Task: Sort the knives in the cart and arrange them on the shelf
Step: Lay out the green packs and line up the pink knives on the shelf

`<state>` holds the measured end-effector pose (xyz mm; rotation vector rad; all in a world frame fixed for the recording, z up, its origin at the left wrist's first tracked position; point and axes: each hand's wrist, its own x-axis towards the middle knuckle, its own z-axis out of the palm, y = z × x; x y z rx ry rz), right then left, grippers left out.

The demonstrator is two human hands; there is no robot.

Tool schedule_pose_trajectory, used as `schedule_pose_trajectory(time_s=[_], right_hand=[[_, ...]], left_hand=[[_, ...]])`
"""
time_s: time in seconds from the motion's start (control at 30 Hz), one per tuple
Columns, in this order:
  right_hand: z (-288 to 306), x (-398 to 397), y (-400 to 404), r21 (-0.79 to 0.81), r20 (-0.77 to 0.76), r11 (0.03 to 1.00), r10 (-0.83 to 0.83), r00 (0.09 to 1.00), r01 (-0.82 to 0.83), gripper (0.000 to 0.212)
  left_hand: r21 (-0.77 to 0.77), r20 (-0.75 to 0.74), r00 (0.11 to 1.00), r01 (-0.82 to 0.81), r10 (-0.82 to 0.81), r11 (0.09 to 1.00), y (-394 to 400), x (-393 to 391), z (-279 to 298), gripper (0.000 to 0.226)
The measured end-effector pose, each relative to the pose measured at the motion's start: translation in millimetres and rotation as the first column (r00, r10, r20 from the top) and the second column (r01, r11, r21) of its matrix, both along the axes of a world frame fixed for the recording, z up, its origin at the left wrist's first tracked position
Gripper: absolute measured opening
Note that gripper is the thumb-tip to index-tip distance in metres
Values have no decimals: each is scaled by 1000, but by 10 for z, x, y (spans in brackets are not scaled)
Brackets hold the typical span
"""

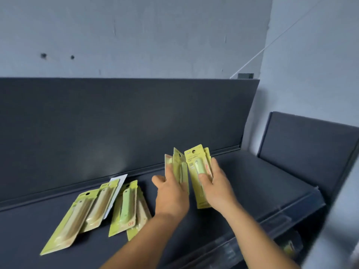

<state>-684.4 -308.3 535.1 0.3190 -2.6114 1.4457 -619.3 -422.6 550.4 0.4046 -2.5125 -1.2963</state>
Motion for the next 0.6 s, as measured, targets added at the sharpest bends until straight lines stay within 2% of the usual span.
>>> schedule_pose_trajectory(time_s=[0.13, 0.2, 0.3, 0.4, 0.6], right_hand=[[-97, -179, -119, 112, 60, 987, 106, 993, -112, 57], [-122, -246, -167, 242, 76, 956, 151, 986, -165, 54], [-170, -288, -217, 479, 125, 848, 191, 974, -228, 53], [-208, -292, -224, 545, 197, 793, 194, 961, -271, 52], [-177, -263, -202, 537, 219, 791, 203, 954, -292, 52]], left_hand=[[-229, 136, 985, -77, 110, 970, -66, -38, -170, 58], [-374, 258, 950, -67, 173, 925, -81, -48, -230, 52], [-520, 362, 913, 33, 186, 854, -110, -46, -298, 52], [-549, 389, 906, 80, 169, 832, -146, -88, -351, 51], [-546, 348, 924, 65, 156, 835, -182, -100, -388, 55]])
